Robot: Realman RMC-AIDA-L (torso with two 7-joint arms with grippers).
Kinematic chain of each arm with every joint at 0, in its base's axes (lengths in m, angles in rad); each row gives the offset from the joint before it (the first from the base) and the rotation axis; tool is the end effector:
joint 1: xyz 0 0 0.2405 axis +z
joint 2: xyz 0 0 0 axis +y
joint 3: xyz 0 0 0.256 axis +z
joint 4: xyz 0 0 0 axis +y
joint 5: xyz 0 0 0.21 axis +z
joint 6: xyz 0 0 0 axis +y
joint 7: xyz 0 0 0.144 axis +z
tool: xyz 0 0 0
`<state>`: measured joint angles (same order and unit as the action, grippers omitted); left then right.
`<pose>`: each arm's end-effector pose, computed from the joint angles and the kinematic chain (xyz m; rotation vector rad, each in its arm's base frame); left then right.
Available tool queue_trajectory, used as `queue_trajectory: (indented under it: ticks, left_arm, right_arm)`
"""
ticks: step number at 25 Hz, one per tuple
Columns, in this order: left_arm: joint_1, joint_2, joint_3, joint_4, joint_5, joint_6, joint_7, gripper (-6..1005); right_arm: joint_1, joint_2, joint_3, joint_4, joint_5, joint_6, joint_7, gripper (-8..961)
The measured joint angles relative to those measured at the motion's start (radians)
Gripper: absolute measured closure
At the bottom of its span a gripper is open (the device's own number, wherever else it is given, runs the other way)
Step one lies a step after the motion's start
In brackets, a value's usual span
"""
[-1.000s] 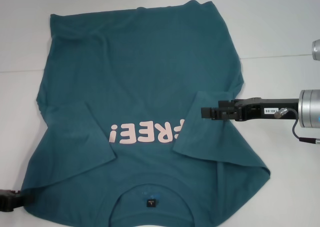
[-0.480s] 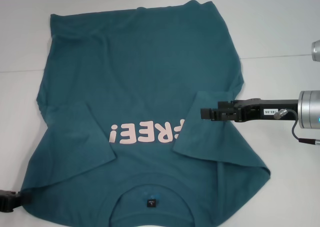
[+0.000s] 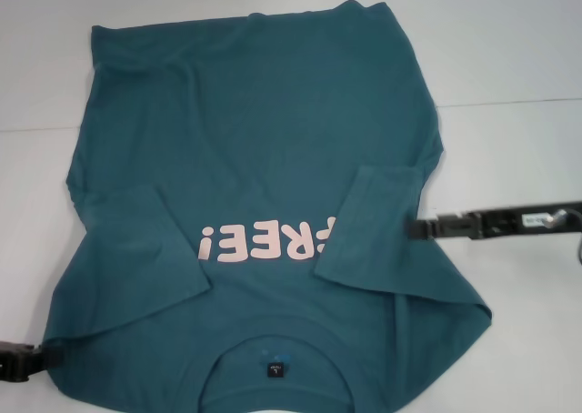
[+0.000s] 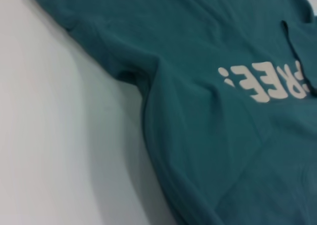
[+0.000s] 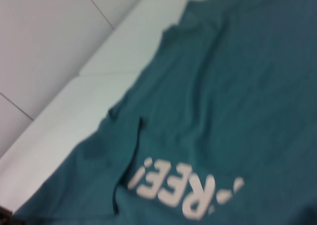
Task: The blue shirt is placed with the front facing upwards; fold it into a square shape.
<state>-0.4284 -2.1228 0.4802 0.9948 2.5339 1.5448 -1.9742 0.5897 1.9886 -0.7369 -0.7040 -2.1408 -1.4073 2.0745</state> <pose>-0.3434 0.2953 0.0477 -2.3382 -1.4185 -0.1555 0.2795 0.3685 0.0335 -2.4407 1.3919 0.4722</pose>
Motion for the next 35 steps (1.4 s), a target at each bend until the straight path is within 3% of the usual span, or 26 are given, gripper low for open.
queue_trajectory:
  ticks: [5,11,35]
  left_arm:
    - [0.0,0.001,-0.003,0.007,-0.036,0.021,-0.005,981]
    - [0.002,0.002,-0.007,0.017,-0.048,0.029,-0.013,981]
    - [-0.001,0.003,-0.017,0.018,-0.057,0.027,-0.014,982]
  right_arm:
    - [-0.029,-0.024,0.005,-0.004,-0.056,-0.041,0.098,12]
    - [-0.072,-0.03,0.009,0.003,-0.102,-0.022,0.137,13]
    - [-0.065,0.012,0.001,0.02,-0.153,0.014,0.121,12]
